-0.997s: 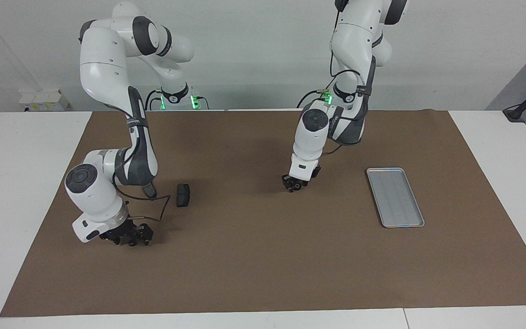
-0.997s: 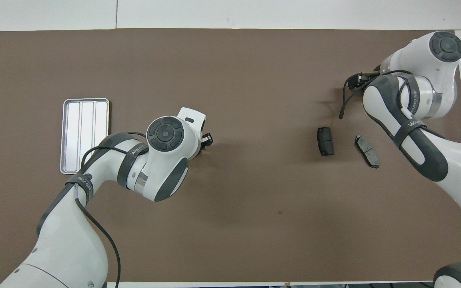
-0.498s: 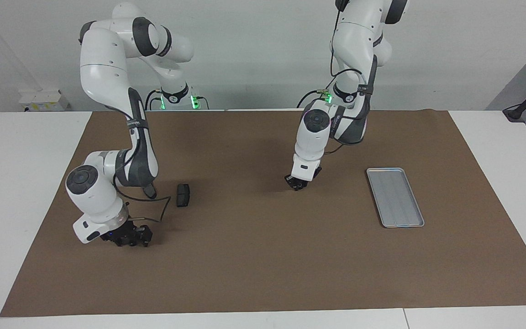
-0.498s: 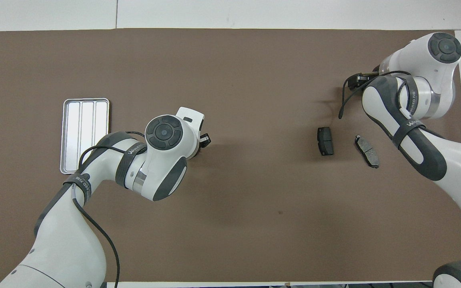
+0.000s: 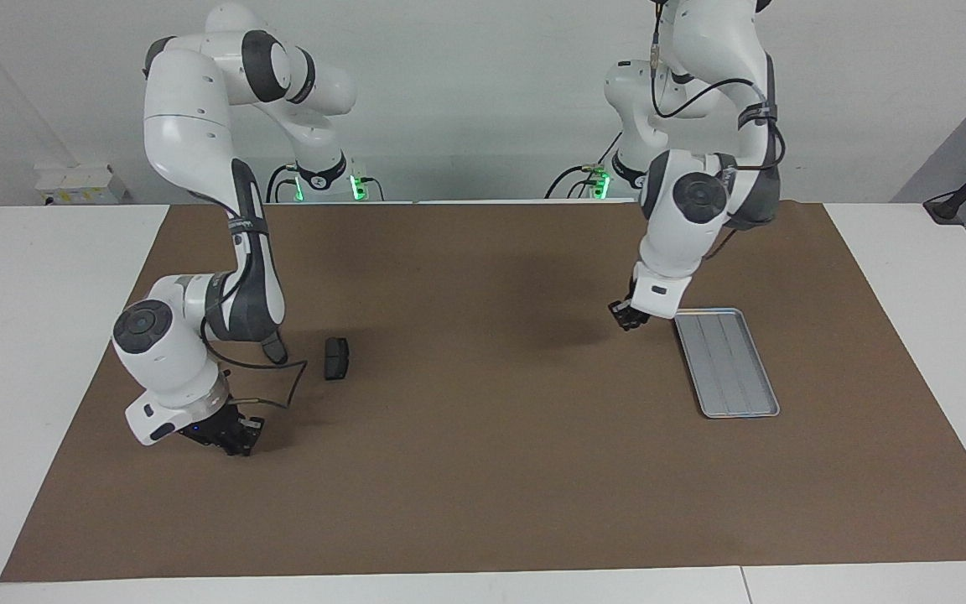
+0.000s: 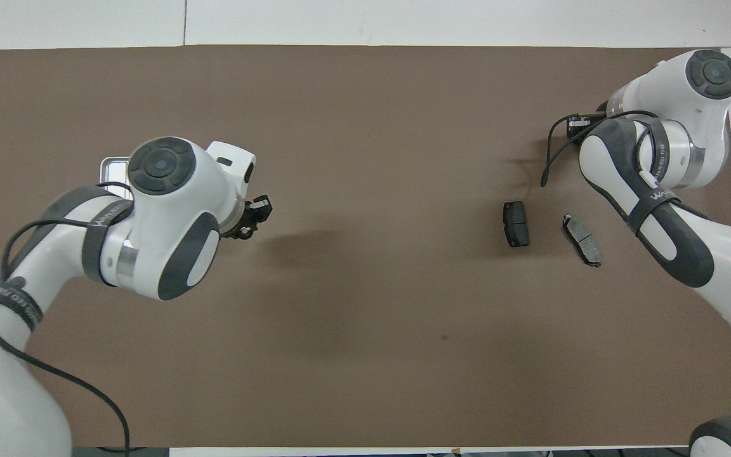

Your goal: Pick bearing gear from pile to tray

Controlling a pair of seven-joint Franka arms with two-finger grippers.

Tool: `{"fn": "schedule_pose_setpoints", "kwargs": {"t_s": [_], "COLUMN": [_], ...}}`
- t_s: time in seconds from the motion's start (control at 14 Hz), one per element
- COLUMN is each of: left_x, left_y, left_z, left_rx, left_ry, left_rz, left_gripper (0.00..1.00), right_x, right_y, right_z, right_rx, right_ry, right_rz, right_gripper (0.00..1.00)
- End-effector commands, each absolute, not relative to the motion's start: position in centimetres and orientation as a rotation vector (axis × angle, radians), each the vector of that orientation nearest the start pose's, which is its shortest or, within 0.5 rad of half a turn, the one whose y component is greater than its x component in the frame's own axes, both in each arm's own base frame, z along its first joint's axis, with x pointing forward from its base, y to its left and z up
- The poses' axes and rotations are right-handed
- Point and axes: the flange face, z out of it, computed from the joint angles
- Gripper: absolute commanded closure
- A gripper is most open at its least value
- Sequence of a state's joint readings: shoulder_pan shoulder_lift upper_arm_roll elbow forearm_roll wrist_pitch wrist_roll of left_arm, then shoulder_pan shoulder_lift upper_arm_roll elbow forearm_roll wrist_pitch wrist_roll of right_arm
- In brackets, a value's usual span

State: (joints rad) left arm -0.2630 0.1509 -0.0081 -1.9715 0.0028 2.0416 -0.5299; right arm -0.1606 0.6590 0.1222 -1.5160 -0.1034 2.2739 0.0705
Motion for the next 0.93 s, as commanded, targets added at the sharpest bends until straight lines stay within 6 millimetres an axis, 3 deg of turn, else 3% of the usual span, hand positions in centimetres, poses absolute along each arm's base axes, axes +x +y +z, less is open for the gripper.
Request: {"fn": "schedule_pose_setpoints", "kwargs": {"t_s": [0.0,0.14,0.21,0.28,0.5,0.64,0.85], "left_x": [56.8,57.7,57.9,57.8,56.8,55.7,54.7], "left_y": [-9.2,-4.6,-3.0,-1.5,-0.7,-0.5,-0.1], "left_z": [38.5,38.0,37.8,37.4,35.3,33.6,32.3], "left_rx": [-3.107,-3.13,-3.134,-3.135,-3.135,-3.136,-3.136], "left_ry": [-0.222,-0.126,-0.095,-0.075,-0.033,-0.04,-0.051], "left_rz": [0.116,0.037,0.004,-0.003,0.005,-0.003,-0.003], "left_gripper": [0.8,0.8,0.8,0.8,0.8,0.8,0.8], "right_x": [71.5,71.6,72.0,71.7,69.2,67.1,63.9], "right_y": [-4.6,-4.0,-2.2,0.7,7.5,15.0,26.0], "right_z": [27.6,29.0,32.0,34.9,42.0,45.5,46.9], "right_rx": [-3.136,-3.15,-3.156,-3.159,-3.172,-3.133,-3.048], "right_ry": [0.115,0.095,0.073,0.057,0.295,0.445,0.754], "right_rz": [-0.136,-0.101,-0.055,0.022,0.166,0.182,0.17], "right_gripper": [1.0,1.0,1.0,1.0,1.0,1.0,1.0]}}
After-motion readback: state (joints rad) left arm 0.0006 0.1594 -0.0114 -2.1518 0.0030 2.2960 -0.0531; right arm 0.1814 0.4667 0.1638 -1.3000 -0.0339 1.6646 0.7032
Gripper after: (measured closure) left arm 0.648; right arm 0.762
